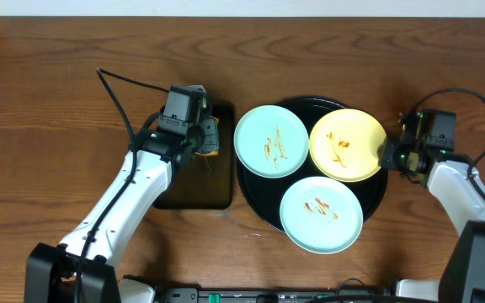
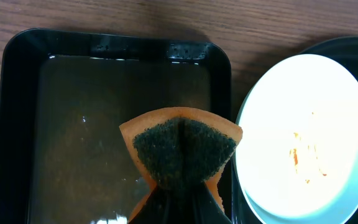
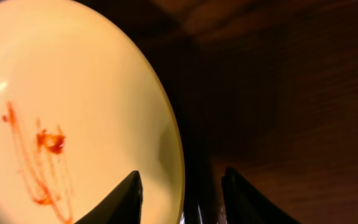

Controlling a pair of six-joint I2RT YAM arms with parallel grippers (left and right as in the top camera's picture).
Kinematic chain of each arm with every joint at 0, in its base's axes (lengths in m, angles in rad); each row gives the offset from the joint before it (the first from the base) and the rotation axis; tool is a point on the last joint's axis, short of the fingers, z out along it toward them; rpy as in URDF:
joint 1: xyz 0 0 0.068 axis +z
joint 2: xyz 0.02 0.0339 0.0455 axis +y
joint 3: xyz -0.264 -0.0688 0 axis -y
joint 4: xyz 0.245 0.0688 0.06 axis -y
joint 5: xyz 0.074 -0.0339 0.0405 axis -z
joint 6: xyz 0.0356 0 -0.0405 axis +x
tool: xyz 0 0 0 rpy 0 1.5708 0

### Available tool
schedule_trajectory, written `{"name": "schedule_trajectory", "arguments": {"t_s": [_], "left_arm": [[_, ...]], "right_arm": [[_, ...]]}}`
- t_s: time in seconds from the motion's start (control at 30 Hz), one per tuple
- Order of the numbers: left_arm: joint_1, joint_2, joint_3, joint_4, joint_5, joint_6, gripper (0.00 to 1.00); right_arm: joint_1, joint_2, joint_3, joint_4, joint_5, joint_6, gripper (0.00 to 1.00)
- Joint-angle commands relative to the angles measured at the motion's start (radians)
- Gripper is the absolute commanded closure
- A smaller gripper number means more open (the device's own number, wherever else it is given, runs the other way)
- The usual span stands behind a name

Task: Clean dirty plates on tray and stack at the side

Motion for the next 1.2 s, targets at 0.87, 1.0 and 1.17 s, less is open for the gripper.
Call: {"name": "schedule_trajectory", "arguments": {"t_s": [0.87, 1.0, 1.17], "left_arm": [[-0.002, -0.131, 0.018, 0.167, -0.013, 0.005, 0.92], [-0.002, -0.168, 0.018, 0.221, -0.013, 0.006, 0.92], [-0.002, -0.195, 0.018, 0.294, -0.013, 0.019, 0.92]], "right_arm": [[-0.008, 0.057, 0.017, 0.041, -0.013, -0.006, 0.99], [-0.008, 0.057, 0.017, 0.040, -0.014, -0.006, 0.99], [-0.008, 0.057, 0.017, 0.041, -0.013, -0.006, 0.99]]}}
